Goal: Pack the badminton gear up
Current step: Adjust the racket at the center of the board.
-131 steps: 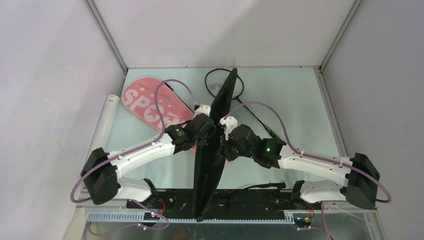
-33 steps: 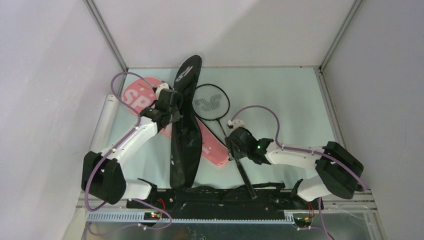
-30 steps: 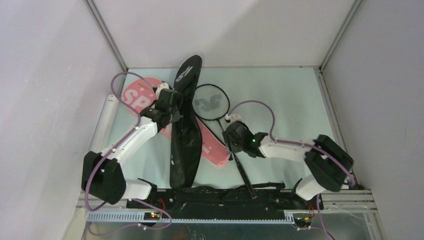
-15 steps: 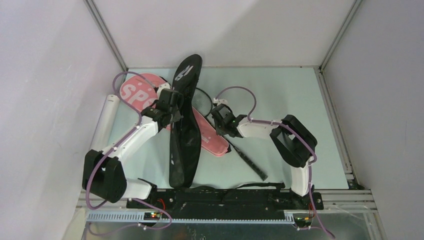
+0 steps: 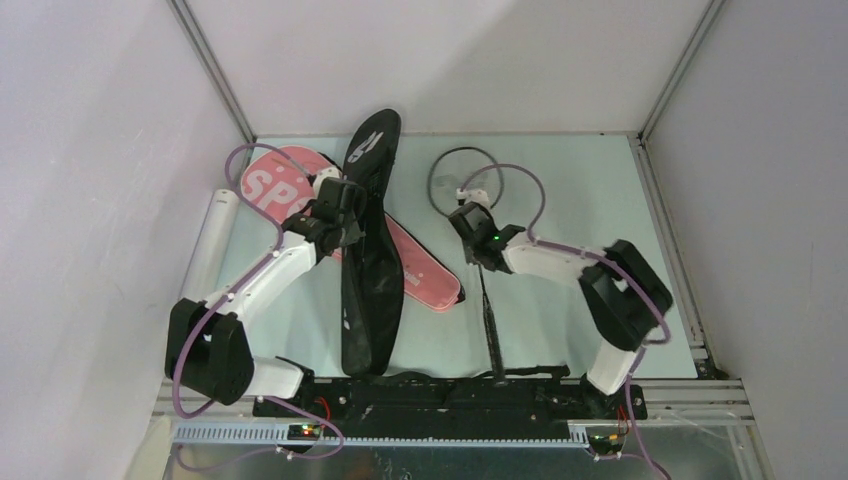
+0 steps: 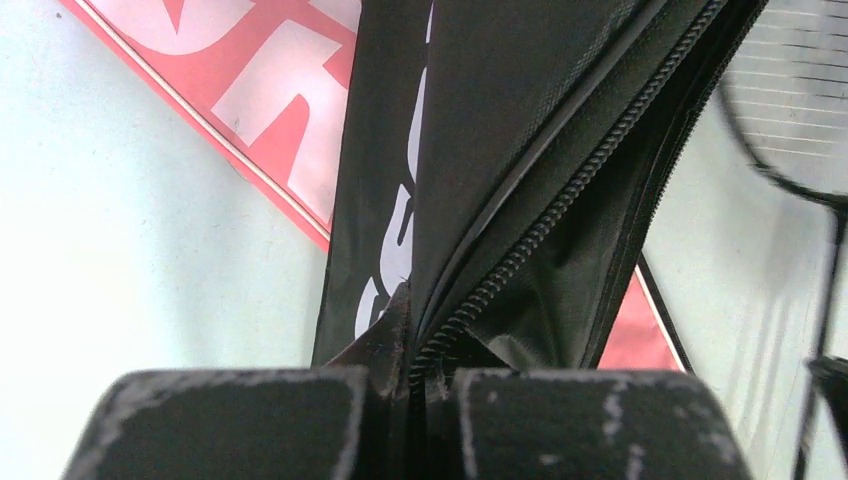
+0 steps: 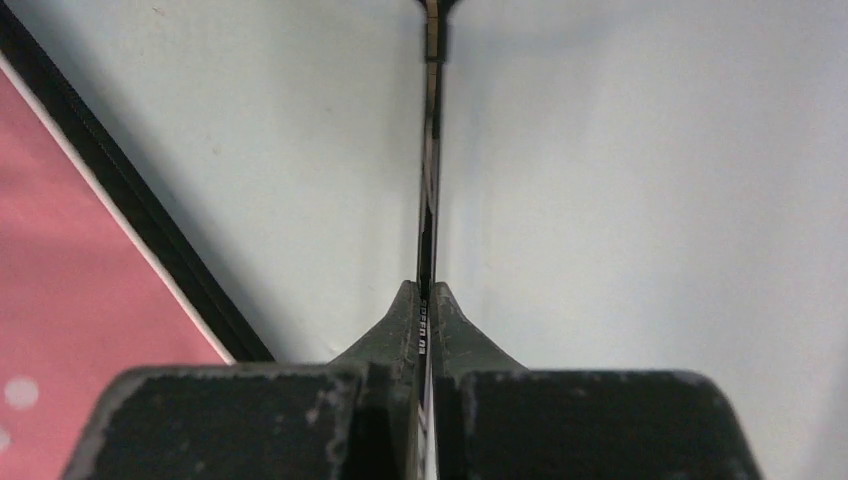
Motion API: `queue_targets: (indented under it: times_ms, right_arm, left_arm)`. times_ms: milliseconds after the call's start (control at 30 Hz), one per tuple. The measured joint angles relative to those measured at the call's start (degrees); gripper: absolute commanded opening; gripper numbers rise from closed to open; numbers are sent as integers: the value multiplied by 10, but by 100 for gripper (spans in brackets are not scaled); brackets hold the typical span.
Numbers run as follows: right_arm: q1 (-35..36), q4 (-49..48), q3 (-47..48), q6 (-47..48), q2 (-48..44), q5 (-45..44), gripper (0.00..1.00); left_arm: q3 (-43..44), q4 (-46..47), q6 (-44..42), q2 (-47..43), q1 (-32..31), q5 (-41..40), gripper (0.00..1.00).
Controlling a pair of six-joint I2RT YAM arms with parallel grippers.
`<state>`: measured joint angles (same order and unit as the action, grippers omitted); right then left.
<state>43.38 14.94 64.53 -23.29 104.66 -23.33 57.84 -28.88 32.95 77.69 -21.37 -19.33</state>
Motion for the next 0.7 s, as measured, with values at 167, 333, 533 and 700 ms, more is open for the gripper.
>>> queue_targets:
  times_ms: [167,333,533,700]
  right_arm:
    - [-12,9,-51,14,-116,23,0]
    - [18,-11,-60,7,-157,82,0]
    - [72,-43,-59,-31,-93,106,44]
    - [98,17,-62,-79,-76,33,60]
  left_arm:
    - [0,0,0,0,2,0,0]
    - [0,5,0,2,4,3,0]
    - [0,8,0,4,7,7,0]
    - [-8,19,0,4,8,17,0]
